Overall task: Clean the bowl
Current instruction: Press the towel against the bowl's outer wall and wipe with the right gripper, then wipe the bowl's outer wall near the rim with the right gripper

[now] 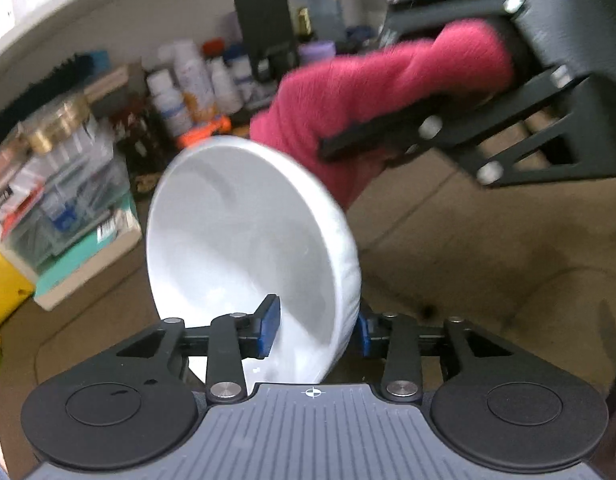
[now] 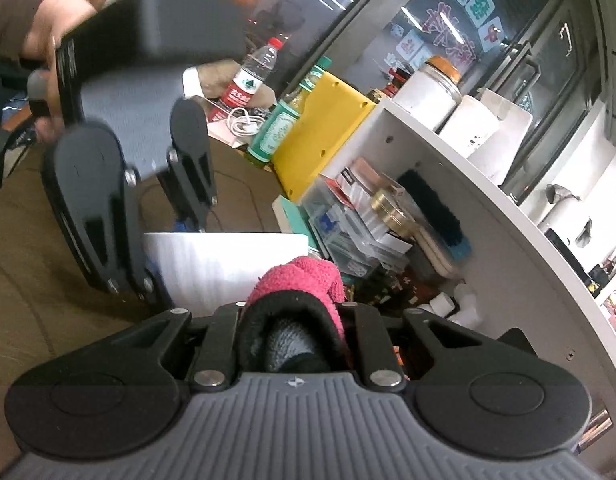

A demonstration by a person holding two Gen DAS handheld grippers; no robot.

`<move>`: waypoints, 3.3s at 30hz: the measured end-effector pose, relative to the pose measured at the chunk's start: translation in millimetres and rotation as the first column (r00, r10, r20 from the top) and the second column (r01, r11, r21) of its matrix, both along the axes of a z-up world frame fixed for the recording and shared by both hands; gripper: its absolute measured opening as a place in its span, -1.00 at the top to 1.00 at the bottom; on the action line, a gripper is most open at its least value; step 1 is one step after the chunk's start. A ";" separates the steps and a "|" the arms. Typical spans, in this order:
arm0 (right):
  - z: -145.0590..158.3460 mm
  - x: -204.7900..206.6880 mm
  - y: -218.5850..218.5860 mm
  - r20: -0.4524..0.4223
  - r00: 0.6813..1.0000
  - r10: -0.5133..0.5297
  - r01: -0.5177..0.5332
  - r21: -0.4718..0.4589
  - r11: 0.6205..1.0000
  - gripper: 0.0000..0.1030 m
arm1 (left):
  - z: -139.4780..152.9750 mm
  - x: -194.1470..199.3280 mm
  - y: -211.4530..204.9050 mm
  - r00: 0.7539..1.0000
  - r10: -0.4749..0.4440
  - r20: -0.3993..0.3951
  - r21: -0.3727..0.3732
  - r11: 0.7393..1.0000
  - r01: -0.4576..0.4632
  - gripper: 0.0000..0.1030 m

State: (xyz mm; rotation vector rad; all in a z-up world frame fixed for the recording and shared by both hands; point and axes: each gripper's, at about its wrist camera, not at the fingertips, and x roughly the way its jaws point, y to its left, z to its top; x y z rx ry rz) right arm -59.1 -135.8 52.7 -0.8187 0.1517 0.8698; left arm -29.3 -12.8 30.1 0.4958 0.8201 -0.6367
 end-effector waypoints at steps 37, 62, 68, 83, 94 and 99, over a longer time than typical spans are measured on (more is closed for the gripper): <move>2.4 8.4 6.6 0.021 1.000 -0.019 0.018 0.021 1.000 0.64 | -3.6 10.2 24.2 0.998 0.057 0.025 -0.026 0.998 -0.057 -0.07; 8.6 -61.6 9.3 0.004 0.984 0.180 -0.180 0.011 0.984 0.65 | 11.3 -12.2 25.3 0.998 0.015 -0.064 -0.123 0.992 -0.023 0.63; 9.9 -5.1 3.9 0.042 0.999 -0.014 0.011 0.076 0.997 0.65 | 16.4 -9.7 24.2 0.998 0.006 -0.061 -0.128 0.992 -0.014 0.66; -2.7 34.2 -0.7 -0.017 0.997 -0.074 0.075 0.127 0.989 0.65 | -5.1 5.6 18.1 0.997 0.059 0.054 -0.018 0.998 -0.058 0.35; 4.9 -17.5 5.9 -0.030 0.994 0.102 -0.099 0.076 0.992 0.65 | 8.8 -3.7 24.7 1.000 -0.024 -0.014 -0.085 0.996 0.022 0.62; 13.8 -47.9 14.3 -0.052 0.977 0.208 -0.206 0.041 0.978 0.67 | 8.8 1.6 31.5 0.999 -0.006 -0.049 -0.132 0.991 0.000 0.59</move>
